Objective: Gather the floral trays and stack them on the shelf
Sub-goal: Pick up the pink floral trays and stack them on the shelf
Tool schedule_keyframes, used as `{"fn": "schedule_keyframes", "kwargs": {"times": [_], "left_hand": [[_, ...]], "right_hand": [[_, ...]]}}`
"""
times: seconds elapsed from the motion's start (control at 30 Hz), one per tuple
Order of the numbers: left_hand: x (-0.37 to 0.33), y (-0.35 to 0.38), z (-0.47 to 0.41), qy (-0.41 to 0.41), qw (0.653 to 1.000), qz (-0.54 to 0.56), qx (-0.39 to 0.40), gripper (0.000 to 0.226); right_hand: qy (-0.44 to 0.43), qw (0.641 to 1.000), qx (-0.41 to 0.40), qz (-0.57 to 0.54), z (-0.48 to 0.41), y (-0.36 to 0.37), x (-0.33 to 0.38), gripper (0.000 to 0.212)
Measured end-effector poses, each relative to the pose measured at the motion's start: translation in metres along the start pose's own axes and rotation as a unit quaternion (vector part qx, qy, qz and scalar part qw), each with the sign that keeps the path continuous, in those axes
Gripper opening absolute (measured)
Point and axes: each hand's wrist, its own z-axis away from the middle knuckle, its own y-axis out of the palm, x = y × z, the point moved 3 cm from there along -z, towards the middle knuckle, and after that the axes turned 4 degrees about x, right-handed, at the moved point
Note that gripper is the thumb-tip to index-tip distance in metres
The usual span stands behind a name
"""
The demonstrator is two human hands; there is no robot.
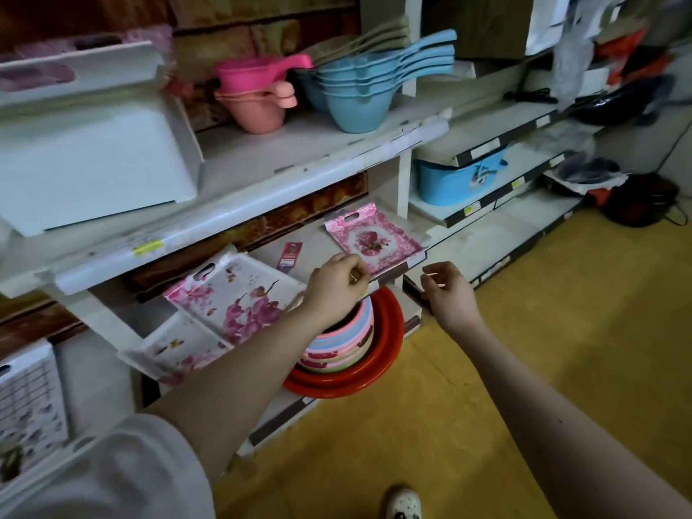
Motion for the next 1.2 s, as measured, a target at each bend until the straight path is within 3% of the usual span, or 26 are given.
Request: {"fn": "schedule_keyframes", "kwargs": {"times": [0.13, 0.47, 0.7, 0.83, 1.0, 1.2], "left_hand": [[0.019, 0.018, -0.054, -0.030, 0.999, 0.020, -0.001, 0.004], [0.063, 0.060, -0.140, -0.158, 0.979, 0.127, 0.017, 0.003], [0.059, 0.079, -0.175, -0.199, 0.963, 0.168, -0.065, 0.012], [0.048, 0.102, -0.199, -0.265, 0.937, 0.207, -0.092, 0.011], [0.022, 0.124, -0.244, -0.381, 0.846, 0.337, -0.161, 0.009], [-0.008, 0.138, -0.275, -0.408, 0.813, 0.361, -0.206, 0.007]], "right_hand": [[0.021, 0.999, 0.027, 0.009, -0.054, 0.004, -0.002, 0.028], [0.052, 0.995, 0.088, 0.003, -0.151, 0.014, -0.027, 0.029], [0.053, 0.991, 0.126, 0.000, -0.213, 0.003, -0.053, 0.019], [0.057, 0.984, 0.167, -0.020, -0.249, -0.008, -0.064, 0.024], [0.063, 0.973, 0.213, -0.056, -0.307, -0.042, -0.076, 0.021], [0.045, 0.964, 0.258, -0.047, -0.366, -0.069, -0.081, 0.012]]}}
